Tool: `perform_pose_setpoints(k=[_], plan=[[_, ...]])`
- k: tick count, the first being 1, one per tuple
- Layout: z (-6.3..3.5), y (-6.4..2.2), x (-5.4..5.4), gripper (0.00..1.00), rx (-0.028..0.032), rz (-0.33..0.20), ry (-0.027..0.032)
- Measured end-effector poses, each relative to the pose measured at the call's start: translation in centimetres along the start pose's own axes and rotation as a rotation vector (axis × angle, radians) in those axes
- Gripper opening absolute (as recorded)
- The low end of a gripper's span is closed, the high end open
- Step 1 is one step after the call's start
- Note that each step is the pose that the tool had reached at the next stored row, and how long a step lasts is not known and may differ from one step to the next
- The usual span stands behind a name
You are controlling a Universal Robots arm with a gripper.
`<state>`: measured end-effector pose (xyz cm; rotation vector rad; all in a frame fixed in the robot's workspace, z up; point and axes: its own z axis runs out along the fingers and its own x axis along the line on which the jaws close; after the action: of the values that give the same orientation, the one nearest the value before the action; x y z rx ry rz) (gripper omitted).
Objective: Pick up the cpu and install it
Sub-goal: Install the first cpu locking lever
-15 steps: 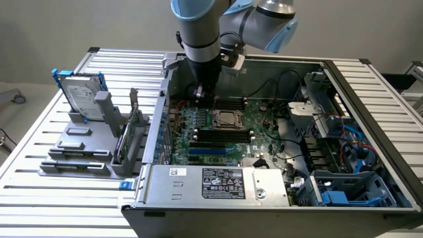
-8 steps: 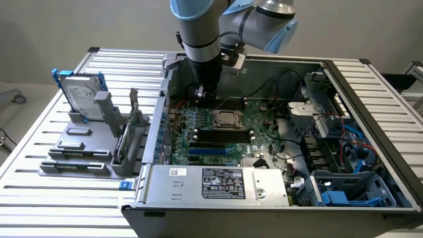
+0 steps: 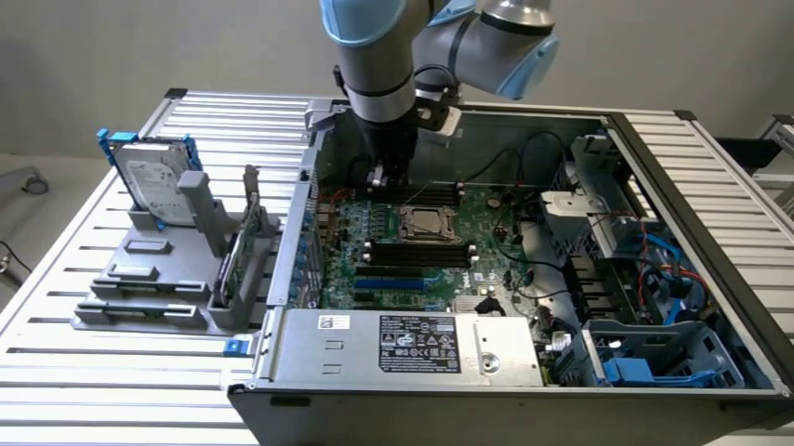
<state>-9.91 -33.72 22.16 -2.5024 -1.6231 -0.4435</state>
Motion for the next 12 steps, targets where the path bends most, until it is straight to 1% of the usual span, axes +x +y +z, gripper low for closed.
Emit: perform_pose_setpoints(k=[1,3,4,6,12], plan=[[0.13,-0.01,-0.04,0.11,-0.0022,0.004,0.0002],[0.36,-0.02,-0.12,0.11,-0.0113,0.027,-0.0005],[0.46,-0.03,-0.15,0.11,-0.0145,0.036,-0.0009],[0.63,-0.03,-0.21,0.11,-0.0193,0.050,-0.0018],[0.98,-0.06,-0.32,0.11,-0.0204,0.052,-0.0029]])
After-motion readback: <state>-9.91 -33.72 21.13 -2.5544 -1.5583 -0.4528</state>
